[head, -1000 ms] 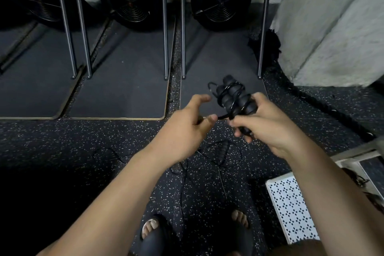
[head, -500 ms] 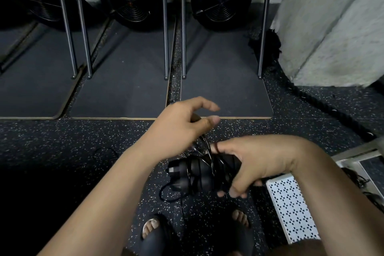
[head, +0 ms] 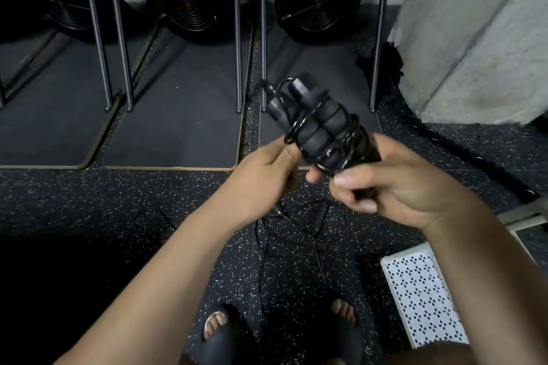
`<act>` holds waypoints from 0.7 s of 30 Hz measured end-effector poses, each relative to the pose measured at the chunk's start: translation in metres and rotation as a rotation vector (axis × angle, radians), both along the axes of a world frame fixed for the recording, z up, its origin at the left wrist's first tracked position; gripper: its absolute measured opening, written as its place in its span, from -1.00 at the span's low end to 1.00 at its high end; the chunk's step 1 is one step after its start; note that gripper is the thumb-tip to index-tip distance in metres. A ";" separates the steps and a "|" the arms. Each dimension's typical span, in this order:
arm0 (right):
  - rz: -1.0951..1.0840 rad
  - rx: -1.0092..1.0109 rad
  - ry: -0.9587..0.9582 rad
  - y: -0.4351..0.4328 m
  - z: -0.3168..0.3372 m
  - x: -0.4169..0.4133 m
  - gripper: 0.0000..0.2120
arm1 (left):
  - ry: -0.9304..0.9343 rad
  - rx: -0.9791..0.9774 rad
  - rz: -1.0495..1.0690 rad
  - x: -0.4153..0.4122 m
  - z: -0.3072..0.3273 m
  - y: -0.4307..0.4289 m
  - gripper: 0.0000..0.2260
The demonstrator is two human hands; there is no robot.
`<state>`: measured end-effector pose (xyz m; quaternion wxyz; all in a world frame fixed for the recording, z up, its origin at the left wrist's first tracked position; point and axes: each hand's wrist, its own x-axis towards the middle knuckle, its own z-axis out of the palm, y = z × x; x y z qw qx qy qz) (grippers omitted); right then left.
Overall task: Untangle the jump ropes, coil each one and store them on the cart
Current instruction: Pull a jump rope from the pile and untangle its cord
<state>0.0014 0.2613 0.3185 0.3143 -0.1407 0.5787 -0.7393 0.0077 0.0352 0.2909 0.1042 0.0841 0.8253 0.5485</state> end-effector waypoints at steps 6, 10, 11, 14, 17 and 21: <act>-0.487 0.201 -0.049 -0.005 -0.014 -0.011 -0.50 | 0.067 -0.161 -0.034 -0.006 -0.006 0.001 -0.80; -0.577 0.587 0.024 0.002 -0.029 -0.016 -0.57 | 0.029 -0.225 -0.016 -0.005 -0.003 -0.002 -0.61; -0.533 0.669 0.037 0.003 -0.031 -0.016 -0.58 | 0.037 -0.217 -0.023 -0.004 -0.001 -0.004 -0.59; -0.333 0.811 0.037 0.001 -0.031 -0.011 -0.60 | 0.041 -0.171 -0.056 -0.003 0.003 -0.004 -0.55; -0.072 0.874 0.026 -0.005 -0.029 -0.004 -0.58 | 0.024 -0.120 -0.070 -0.005 0.001 -0.006 -0.56; 0.331 0.835 -0.005 -0.008 -0.015 0.005 -0.45 | 0.028 -0.061 -0.061 -0.002 0.006 -0.009 -0.67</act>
